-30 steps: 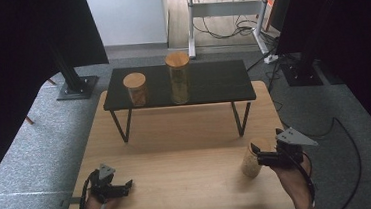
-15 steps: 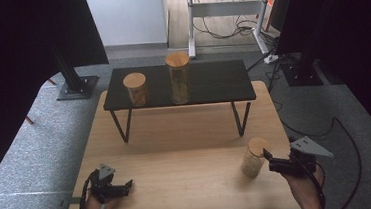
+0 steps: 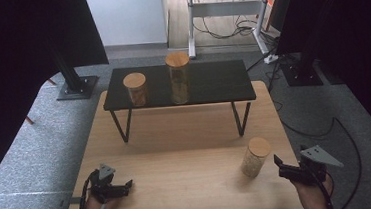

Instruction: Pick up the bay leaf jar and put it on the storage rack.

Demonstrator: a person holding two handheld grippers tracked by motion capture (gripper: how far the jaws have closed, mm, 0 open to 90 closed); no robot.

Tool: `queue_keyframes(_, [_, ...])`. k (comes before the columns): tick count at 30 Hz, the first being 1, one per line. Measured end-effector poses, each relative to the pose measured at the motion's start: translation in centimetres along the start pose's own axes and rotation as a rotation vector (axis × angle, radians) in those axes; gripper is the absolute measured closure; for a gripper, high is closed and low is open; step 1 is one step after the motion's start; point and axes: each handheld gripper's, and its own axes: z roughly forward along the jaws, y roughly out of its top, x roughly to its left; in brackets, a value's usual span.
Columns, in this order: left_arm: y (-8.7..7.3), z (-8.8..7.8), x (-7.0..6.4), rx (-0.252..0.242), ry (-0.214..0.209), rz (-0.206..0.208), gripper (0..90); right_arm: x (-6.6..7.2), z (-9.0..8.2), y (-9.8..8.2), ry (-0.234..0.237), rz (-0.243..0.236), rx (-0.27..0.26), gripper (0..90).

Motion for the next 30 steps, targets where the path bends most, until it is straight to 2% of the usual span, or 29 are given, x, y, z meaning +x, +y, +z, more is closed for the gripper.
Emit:
queue_keyframes(14, [0.0,0.0,0.0,0.0,0.001,0.0,1.5,-1.5,1.2,-4.4,-0.058,0.071,0.021,2.4])
queue_keyframes(20, [0.0,0.0,0.0,0.0,0.001,0.0,1.5,-1.6,1.6,-5.9,-0.079,0.079,0.029,2.4])
queue_keyframes(30, [0.0,0.0,0.0,0.0,0.001,0.0,1.5,-1.7,1.9,-7.8,-0.083,0.098,0.04,2.6])
